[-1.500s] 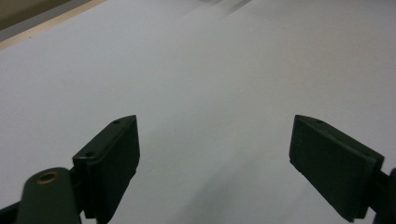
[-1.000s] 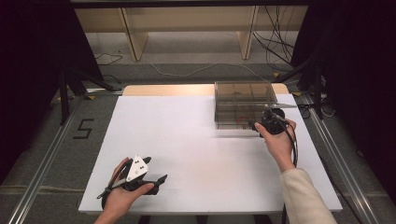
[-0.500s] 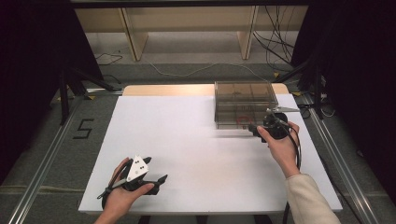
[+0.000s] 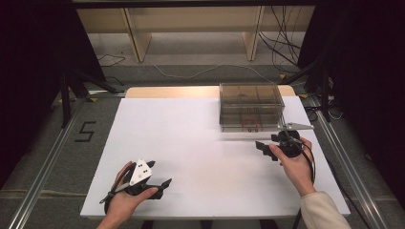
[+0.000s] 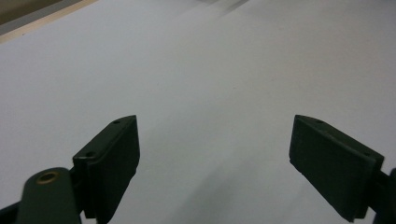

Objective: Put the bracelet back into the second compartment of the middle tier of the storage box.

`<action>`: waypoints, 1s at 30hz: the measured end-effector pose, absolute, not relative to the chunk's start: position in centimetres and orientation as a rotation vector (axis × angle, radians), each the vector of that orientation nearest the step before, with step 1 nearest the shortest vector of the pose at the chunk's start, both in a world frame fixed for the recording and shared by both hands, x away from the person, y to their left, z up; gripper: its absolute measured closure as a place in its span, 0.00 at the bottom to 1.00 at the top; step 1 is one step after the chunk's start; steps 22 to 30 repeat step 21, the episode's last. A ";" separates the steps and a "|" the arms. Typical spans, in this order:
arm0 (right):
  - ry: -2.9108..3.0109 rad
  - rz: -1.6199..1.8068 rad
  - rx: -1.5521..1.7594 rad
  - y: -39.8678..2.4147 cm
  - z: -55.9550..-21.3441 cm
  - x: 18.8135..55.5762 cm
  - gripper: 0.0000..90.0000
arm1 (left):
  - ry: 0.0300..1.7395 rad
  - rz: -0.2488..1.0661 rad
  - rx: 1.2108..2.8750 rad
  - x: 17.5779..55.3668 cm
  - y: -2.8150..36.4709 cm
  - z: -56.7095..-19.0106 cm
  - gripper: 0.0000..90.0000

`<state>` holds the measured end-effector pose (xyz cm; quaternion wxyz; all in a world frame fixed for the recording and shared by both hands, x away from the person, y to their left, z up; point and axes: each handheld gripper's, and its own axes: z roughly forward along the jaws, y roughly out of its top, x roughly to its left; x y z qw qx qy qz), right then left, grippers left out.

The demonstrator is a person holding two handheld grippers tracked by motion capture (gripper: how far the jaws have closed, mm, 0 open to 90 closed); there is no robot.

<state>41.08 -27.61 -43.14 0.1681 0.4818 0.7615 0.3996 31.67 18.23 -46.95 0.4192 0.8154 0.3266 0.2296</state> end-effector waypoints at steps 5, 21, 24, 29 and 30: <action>2.184 1.177 1.351 -28.5 -44.0 39.1 0.27 | 0.824 0.570 2.040 31.7 18.2 -47.0 0.18; 2.214 1.227 1.306 -29.0 -46.6 33.8 0.21 | 0.810 0.522 2.049 31.4 17.4 -47.3 0.18; 2.214 1.227 1.306 -29.0 -46.6 33.8 0.21 | 0.810 0.522 2.049 31.4 17.4 -47.3 0.18; 2.214 1.227 1.306 -29.0 -46.6 33.8 0.21 | 0.810 0.522 2.049 31.4 17.4 -47.3 0.18; 2.214 1.227 1.306 -29.0 -46.6 33.8 0.21 | 0.810 0.522 2.049 31.4 17.4 -47.3 0.18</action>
